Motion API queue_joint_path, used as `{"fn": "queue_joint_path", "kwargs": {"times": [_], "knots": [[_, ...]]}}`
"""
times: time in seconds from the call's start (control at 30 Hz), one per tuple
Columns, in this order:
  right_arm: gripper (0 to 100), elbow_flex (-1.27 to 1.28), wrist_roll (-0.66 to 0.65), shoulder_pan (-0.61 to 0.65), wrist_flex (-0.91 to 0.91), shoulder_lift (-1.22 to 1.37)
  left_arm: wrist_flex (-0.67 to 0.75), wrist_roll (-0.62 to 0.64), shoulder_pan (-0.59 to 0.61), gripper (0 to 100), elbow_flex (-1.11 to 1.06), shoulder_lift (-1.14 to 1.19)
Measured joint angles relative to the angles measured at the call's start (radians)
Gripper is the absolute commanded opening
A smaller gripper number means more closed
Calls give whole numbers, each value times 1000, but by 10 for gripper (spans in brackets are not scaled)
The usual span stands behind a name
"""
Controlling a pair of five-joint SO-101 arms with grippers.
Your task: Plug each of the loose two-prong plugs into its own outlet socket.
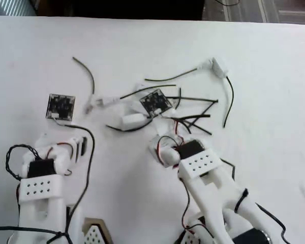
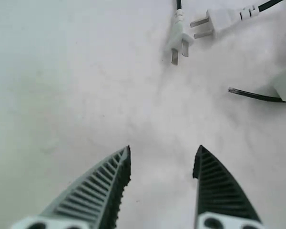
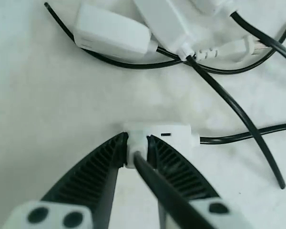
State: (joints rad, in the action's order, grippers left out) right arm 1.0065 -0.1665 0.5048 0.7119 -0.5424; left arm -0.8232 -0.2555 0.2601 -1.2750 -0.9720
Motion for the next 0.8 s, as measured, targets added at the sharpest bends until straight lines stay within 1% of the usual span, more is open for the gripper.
{"fn": "queue_joint_path", "kwargs": {"times": [0.17, 0.47, 0.57, 0.7, 0.8], "knots": [[17, 0, 0, 0, -60, 101, 0, -32, 0, 220, 0, 0], [17, 0, 0, 0, -63, 123, 0, -38, 0, 220, 0, 0], [17, 12, -3, 2, -114, 155, 0, -38, 0, 220, 0, 0], [17, 26, -55, 2, -186, 219, 0, -38, 0, 220, -5, 0], [17, 20, -69, 3, -201, 233, 0, -38, 0, 220, -9, 0]]}}
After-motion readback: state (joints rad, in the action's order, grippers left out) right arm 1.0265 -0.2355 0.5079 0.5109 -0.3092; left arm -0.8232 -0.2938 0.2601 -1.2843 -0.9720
